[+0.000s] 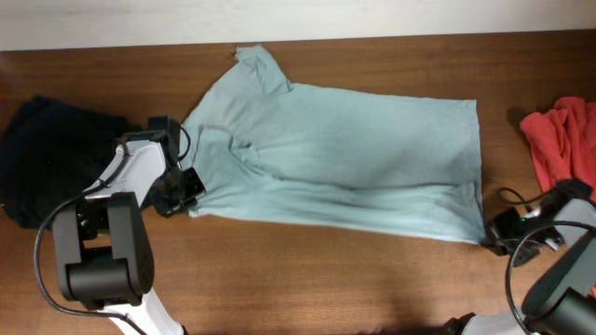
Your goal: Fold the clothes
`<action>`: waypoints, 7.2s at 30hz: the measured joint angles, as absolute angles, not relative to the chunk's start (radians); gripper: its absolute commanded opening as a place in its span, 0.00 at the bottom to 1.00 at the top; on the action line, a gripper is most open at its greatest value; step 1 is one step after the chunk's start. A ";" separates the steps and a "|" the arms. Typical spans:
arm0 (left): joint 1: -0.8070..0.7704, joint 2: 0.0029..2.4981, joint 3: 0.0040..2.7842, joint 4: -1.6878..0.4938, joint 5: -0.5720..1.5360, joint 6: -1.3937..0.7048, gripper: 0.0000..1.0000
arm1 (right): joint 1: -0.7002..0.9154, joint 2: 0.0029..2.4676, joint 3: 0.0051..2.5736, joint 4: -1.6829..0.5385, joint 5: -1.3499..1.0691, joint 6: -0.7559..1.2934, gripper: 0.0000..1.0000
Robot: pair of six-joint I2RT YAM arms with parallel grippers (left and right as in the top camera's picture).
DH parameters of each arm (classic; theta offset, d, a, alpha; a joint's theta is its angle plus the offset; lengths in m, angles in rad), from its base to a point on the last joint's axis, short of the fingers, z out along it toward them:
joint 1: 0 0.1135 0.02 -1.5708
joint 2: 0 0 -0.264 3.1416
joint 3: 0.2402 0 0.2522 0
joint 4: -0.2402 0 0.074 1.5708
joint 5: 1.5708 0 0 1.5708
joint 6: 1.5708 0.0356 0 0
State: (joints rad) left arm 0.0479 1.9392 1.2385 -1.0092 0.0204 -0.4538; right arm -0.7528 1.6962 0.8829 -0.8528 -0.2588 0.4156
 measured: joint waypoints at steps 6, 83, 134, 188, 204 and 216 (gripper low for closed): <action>0.047 1.939 1.236 -1.161 0.059 -0.454 0.00 | -0.884 1.699 0.903 -0.887 -0.252 0.416 0.04; -0.107 2.363 1.805 -0.294 0.179 0.205 0.00 | -0.396 1.670 1.219 -0.677 -0.503 0.116 0.51; -0.107 2.145 1.961 -0.921 0.187 0.194 0.00 | -0.403 2.090 1.241 -0.055 -0.441 0.109 0.08; -0.107 2.043 1.976 -1.158 0.096 0.194 0.00 | -0.502 1.937 1.446 -0.561 -0.501 0.056 0.04; -0.107 2.016 1.986 -1.475 -0.020 0.194 0.00 | -0.501 1.925 1.448 -0.884 -0.422 0.053 0.07; -0.107 2.016 1.986 -1.642 -0.020 0.194 0.00 | -0.501 1.925 1.448 -1.023 -0.255 0.075 0.10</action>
